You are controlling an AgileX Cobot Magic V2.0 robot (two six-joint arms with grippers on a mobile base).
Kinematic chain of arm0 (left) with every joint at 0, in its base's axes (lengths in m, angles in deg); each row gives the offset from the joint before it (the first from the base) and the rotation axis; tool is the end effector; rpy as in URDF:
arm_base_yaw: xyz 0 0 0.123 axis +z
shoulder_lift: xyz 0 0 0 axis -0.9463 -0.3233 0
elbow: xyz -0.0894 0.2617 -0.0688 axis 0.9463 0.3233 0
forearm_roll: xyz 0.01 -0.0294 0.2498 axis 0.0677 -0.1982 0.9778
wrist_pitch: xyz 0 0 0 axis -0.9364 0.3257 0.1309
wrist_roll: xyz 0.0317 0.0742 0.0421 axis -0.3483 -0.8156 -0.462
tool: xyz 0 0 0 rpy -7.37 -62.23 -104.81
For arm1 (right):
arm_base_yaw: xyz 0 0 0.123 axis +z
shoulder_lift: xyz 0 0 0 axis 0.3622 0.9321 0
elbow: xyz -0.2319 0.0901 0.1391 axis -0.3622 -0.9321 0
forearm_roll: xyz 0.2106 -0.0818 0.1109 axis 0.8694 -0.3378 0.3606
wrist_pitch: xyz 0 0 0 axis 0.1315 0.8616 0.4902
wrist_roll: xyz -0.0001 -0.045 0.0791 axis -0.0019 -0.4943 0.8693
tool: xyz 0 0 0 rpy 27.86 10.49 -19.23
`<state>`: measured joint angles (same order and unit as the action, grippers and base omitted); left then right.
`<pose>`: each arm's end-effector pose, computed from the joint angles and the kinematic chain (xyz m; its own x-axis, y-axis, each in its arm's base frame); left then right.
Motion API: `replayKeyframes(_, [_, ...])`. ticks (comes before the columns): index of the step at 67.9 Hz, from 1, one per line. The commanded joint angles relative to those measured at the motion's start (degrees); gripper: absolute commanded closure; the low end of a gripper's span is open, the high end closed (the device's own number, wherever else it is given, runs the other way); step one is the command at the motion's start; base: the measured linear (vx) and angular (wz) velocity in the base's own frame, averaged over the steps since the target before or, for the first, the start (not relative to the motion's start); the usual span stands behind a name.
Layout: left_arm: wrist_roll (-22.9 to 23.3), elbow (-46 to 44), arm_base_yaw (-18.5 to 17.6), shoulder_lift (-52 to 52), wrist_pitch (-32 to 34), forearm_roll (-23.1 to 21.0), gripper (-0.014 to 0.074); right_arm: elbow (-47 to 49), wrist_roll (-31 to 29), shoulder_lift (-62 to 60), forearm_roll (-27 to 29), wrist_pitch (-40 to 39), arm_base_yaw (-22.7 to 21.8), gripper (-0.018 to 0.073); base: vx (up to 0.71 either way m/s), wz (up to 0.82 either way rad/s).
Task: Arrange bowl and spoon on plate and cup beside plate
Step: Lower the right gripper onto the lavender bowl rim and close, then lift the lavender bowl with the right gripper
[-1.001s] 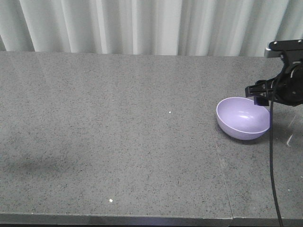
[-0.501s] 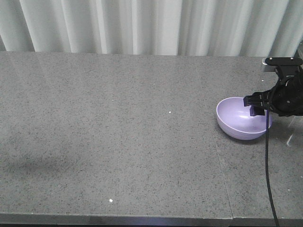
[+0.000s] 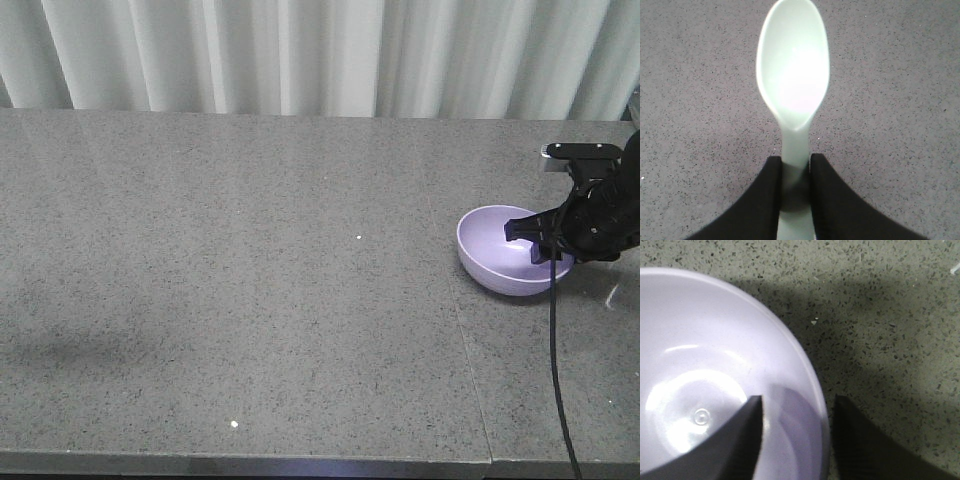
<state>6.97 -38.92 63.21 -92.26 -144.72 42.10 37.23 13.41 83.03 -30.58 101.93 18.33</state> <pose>0.2200 -0.0254 0.4583 -0.7465 -0.0813 -0.6604 -0.0379 0.9961 -0.0799 0.3826 -0.0182 0.2195 -0.9065 0.0462 -0.4196 0.0455 0.9989 0.0117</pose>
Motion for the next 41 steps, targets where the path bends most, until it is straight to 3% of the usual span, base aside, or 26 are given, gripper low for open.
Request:
replayKeyframes(1, [-0.16, -1.51, -0.25, 1.2, 1.33, 0.22, 0.0603, 1.8, -0.03, -2.57, -0.03, -2.0, -0.18, 0.0419, 0.0, 0.0])
replayKeyframes(8, [-0.16, -1.51, -0.25, 1.2, 1.33, 0.22, 0.0603, 1.8, 0.43, -2.68, -0.03, -1.73, -0.18, 0.0579, 0.0, 0.0])
replayKeyframes(23, [-0.16, -1.51, -0.25, 1.2, 1.33, 0.22, 0.0603, 1.8, 0.84, -6.29, -0.03, -0.54, -0.18, 0.057, 0.0, 0.0])
replayKeyframes(41, [-0.16, -1.51, -0.25, 1.2, 1.33, 0.22, 0.0603, 1.8, 0.37, -19.74, -0.08, 5.42, -0.18, 0.0566, 0.0, 0.0])
